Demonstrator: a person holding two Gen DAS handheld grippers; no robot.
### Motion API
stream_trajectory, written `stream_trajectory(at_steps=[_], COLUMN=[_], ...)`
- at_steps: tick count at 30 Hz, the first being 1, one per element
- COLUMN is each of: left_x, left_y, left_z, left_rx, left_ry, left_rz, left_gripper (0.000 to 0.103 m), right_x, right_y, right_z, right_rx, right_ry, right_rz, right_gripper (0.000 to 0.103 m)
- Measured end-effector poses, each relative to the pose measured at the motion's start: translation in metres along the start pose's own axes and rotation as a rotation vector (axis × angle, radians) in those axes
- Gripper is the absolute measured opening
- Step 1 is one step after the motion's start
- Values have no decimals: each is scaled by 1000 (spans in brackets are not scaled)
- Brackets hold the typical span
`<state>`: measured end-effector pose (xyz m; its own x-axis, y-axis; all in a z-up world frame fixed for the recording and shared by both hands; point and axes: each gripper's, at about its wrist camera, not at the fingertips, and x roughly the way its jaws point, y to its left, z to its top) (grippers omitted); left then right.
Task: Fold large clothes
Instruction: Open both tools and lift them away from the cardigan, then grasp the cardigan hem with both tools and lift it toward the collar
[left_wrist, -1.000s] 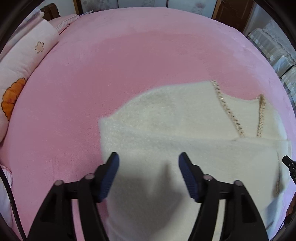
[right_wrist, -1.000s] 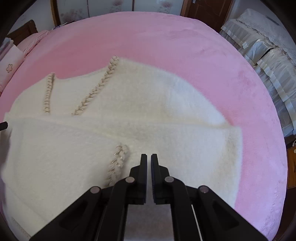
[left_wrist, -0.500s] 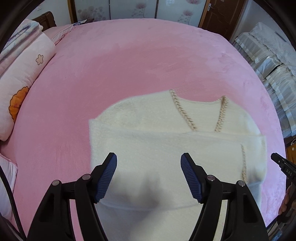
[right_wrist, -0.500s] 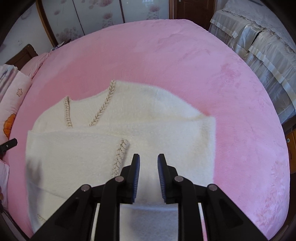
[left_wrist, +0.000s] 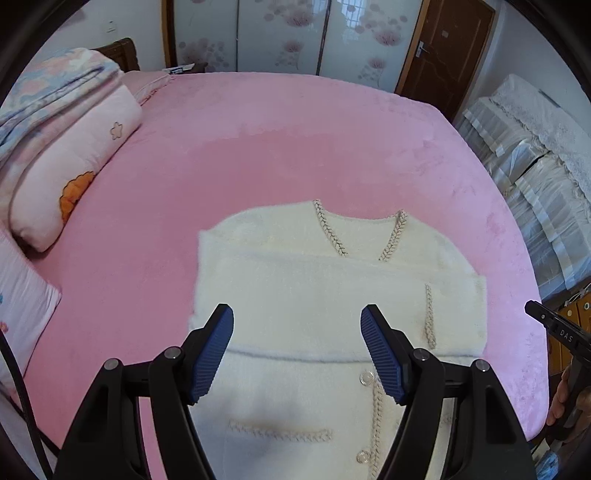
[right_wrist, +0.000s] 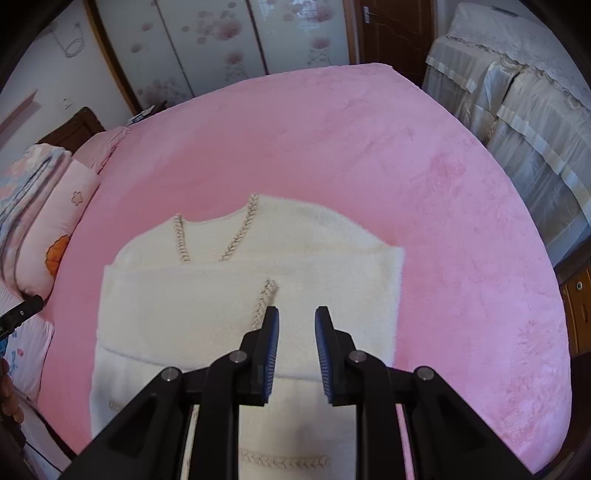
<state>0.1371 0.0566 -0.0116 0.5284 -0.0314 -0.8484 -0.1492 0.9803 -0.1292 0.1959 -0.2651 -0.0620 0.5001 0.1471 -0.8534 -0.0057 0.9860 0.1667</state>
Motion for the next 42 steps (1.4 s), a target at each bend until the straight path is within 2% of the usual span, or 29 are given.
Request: stream_trajectory(at_steps=[4, 9, 11, 14, 15, 17, 19, 24, 30, 31, 33, 34, 39, 42], left_x=[-32, -54, -52, -43, -38, -30, -22, 10, 26, 30, 39, 43, 54, 58], left_y=[6, 25, 38, 63, 72, 91, 105, 130, 150, 152, 155, 158, 171, 173], left_z=[-25, -55, -67, -87, -94, -110, -126, -168, -210, -218, -232, -239, -280, -298], left_rx=[-16, -33, -43, -80, -94, -129, -146, -115, -127, -126, -126, -132, -196, -198], left_ry=[-8, 18, 44, 113, 134, 182, 225, 356, 378, 393, 441, 462, 520, 530], left_rz=[17, 92, 132, 139, 137, 115, 87, 35, 1, -14, -41, -42, -45, -38], left_gripper=[70, 70, 70, 70, 70, 70, 70, 70, 70, 70, 70, 70, 70, 70], right_x=[-21, -43, -49, -53, -53, -52, -49, -38, -28, -27, -26, -27, -21, -14], right_y=[1, 3, 3, 2, 2, 4, 6, 4, -4, -6, -11, -14, -39, -55], right_z=[-6, -23, -33, -53, -61, -78, -96, -149, -210, -219, -235, -243, -279, -303], right_rx=[-55, -109, -114, -103, -100, -98, -103, -56, 21, 33, 57, 65, 95, 100], right_ry=[6, -3, -10, -2, 4, 13, 29, 102, 182, 192, 205, 207, 254, 302], right_rz=[30, 52, 72, 95, 97, 91, 85, 59, 41, 45, 32, 23, -7, -20], right_gripper=[20, 20, 20, 24, 30, 34, 34, 34, 35, 38, 52, 54, 55, 55])
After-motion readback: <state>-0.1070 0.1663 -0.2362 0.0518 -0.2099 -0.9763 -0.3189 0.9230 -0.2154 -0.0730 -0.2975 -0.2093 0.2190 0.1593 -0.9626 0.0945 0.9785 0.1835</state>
